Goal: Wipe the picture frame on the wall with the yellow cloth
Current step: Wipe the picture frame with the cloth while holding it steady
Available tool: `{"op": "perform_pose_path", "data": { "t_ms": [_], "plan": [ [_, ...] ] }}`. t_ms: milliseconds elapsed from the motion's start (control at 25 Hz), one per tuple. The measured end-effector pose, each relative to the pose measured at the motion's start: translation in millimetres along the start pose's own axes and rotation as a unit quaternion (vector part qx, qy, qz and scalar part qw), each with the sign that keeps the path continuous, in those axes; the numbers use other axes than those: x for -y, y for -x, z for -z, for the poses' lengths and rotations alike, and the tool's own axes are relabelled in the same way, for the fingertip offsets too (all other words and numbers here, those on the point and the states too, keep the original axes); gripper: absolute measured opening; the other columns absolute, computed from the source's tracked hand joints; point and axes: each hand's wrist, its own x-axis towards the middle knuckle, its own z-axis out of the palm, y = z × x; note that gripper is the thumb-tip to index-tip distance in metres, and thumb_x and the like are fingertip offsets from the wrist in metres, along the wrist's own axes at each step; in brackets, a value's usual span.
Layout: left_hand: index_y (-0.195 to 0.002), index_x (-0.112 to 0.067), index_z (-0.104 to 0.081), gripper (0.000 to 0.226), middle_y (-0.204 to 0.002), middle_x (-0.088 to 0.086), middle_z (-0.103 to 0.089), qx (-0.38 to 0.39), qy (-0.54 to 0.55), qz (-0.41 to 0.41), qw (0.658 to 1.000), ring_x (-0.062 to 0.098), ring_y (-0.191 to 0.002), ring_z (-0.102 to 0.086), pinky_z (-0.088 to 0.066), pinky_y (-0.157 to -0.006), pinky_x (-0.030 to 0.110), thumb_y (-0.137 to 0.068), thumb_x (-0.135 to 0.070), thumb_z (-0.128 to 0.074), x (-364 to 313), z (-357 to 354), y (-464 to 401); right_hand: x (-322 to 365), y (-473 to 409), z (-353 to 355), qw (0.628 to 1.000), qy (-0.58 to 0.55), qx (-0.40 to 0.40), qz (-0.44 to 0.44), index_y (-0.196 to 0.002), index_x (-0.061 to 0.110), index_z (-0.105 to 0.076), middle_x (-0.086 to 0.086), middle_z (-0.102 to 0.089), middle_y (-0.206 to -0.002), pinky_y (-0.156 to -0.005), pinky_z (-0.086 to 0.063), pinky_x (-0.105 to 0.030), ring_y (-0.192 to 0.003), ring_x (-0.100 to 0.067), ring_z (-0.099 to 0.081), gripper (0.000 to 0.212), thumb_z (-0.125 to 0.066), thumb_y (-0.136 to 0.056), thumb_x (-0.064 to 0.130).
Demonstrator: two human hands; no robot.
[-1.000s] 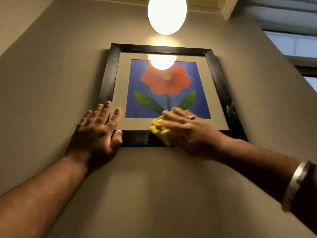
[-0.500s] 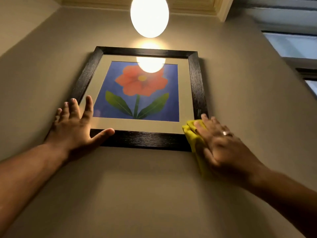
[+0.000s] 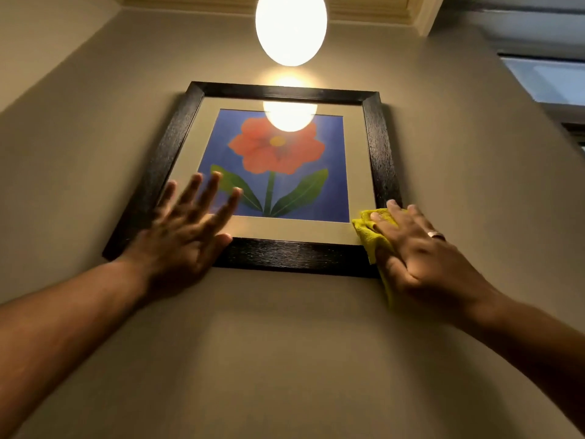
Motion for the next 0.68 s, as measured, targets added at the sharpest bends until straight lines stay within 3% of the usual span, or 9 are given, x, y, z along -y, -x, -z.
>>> {"op": "perform_pose_path", "data": {
  "t_ms": [120, 280, 520, 600, 680],
  "plan": [
    [-0.147, -0.039, 0.024, 0.073, -0.161, 0.005, 0.020, 0.008, -0.024, -0.101, 0.995, 0.028, -0.149, 0.021, 0.014, -0.119, 0.049, -0.087, -0.073, 0.000, -35.7, -2.0, -22.1, 9.0, -0.6, 3.2, 0.999, 0.002, 0.018, -0.042, -0.148, 0.038, -0.010, 0.007, 0.000, -0.161, -0.118, -0.015, -0.040, -0.148, -0.019, 0.004, 0.060, -0.038, -0.094, 0.041],
    [-0.151, -0.037, 0.015, 0.080, -0.164, 0.010, 0.016, -0.019, -0.036, -0.094, 0.995, 0.028, -0.149, 0.021, 0.007, -0.120, 0.057, -0.086, -0.078, -0.008, -54.1, -12.6, -24.5, -2.4, -9.6, -2.1, 0.999, 0.032, 0.005, -0.021, -0.147, 0.040, -0.008, 0.006, -0.003, -0.161, -0.117, -0.017, -0.043, -0.148, -0.021, -0.001, 0.065, -0.025, -0.085, 0.053],
    [-0.153, -0.036, 0.007, 0.081, -0.165, 0.010, 0.009, -0.044, -0.039, -0.081, 0.995, 0.028, -0.151, 0.013, -0.002, -0.121, 0.060, -0.087, -0.078, -0.012, -55.0, -14.5, -21.6, -14.8, -174.9, 38.3, 0.990, -0.018, 0.020, -0.136, -0.150, 0.025, -0.009, -0.005, -0.001, -0.162, -0.121, -0.007, -0.047, -0.148, -0.030, 0.003, 0.062, -0.033, -0.095, 0.039],
    [-0.152, -0.036, 0.010, 0.082, -0.164, 0.010, 0.010, -0.025, -0.034, -0.091, 0.995, 0.028, -0.151, 0.013, -0.003, -0.121, 0.060, -0.086, -0.079, -0.012, -55.5, -9.9, -25.5, -17.3, -119.2, 24.2, 0.992, -0.001, 0.002, -0.127, -0.149, 0.026, -0.014, -0.006, -0.008, -0.162, -0.120, -0.011, -0.047, -0.148, -0.031, -0.002, 0.066, -0.036, -0.089, 0.040],
    [-0.151, -0.037, 0.014, 0.082, -0.164, 0.009, 0.013, -0.017, -0.029, -0.091, 0.995, 0.028, -0.150, 0.015, -0.003, -0.121, 0.059, -0.085, -0.080, -0.009, -55.4, -8.0, -27.0, 2.5, -20.9, 0.8, 0.999, -0.002, -0.026, -0.045, -0.147, 0.029, -0.020, -0.006, -0.017, -0.160, -0.118, -0.015, -0.045, -0.147, -0.032, -0.009, 0.071, -0.039, -0.080, 0.042]
  ]
}}
